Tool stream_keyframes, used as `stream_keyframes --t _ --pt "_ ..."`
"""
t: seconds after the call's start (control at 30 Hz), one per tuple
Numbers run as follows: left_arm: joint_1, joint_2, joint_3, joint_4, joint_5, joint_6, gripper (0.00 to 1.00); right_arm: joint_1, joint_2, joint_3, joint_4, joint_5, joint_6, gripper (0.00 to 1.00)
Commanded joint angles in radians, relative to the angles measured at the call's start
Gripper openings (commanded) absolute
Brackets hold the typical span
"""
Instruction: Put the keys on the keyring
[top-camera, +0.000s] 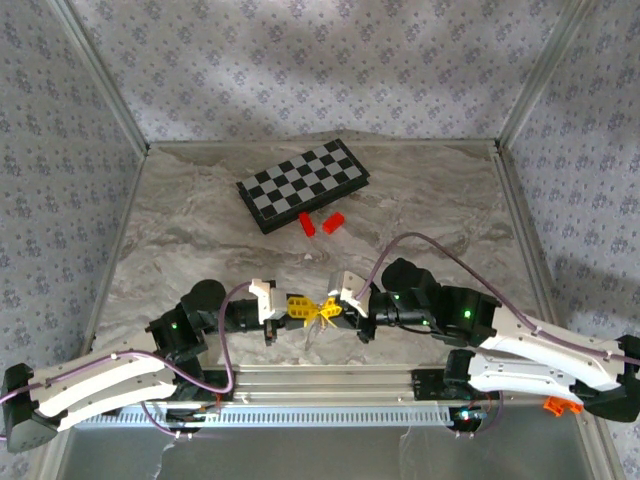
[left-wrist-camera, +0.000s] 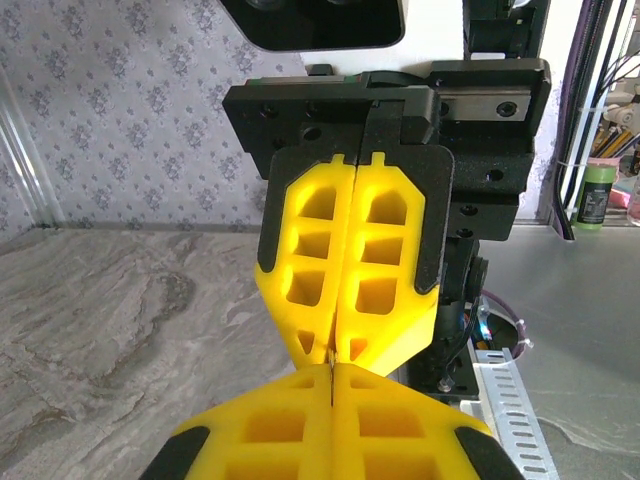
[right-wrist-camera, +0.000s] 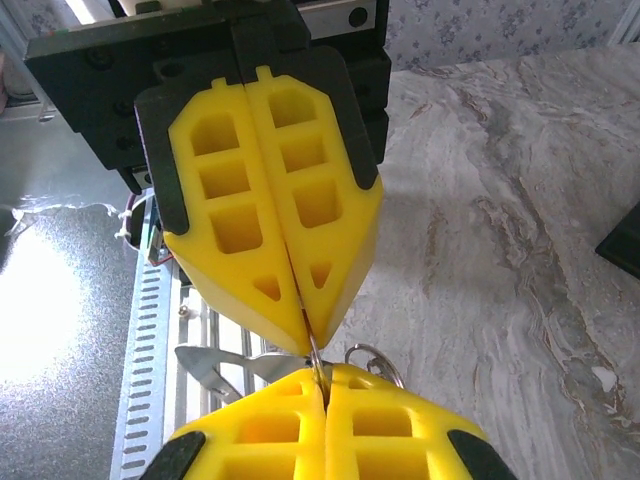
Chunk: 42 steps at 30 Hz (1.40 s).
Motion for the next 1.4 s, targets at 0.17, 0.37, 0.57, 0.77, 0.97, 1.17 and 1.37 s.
stream_keyframes --t 0.17,0.37,0.57,0.77,0.97,1.17,1.37 --pt "-0.006 -0.009 0.033 0.024 0.044 -0.009 0.00 -0.015 -0.005 -0.017 0.040 -0.002 -0.004 0.11" --pt "-0.006 -0.009 0.051 -0.021 0.036 0.000 0.00 -0.015 -0.011 -0.017 0.044 -0.015 -0.018 0.00" --pt "-0.006 0.005 0.133 -0.284 -0.065 0.073 0.25 -0.014 -0.008 0.023 -0.052 0.016 -0.044 0.00" --pt "-0.008 0.056 0.172 -0.374 -0.088 0.102 0.28 -0.015 0.045 0.098 -0.184 0.027 -0.088 0.00" --pt "-0.011 0.097 0.183 -0.363 -0.070 0.108 0.26 -0.016 0.098 0.136 -0.220 0.005 -0.101 0.00" --pt "-0.015 0.108 0.178 -0.352 -0.065 0.102 0.18 -0.016 0.117 0.141 -0.224 -0.004 -0.104 0.00" --pt "-0.017 0.113 0.164 -0.316 -0.051 0.090 0.13 -0.016 0.122 0.137 -0.213 -0.015 -0.098 0.00"
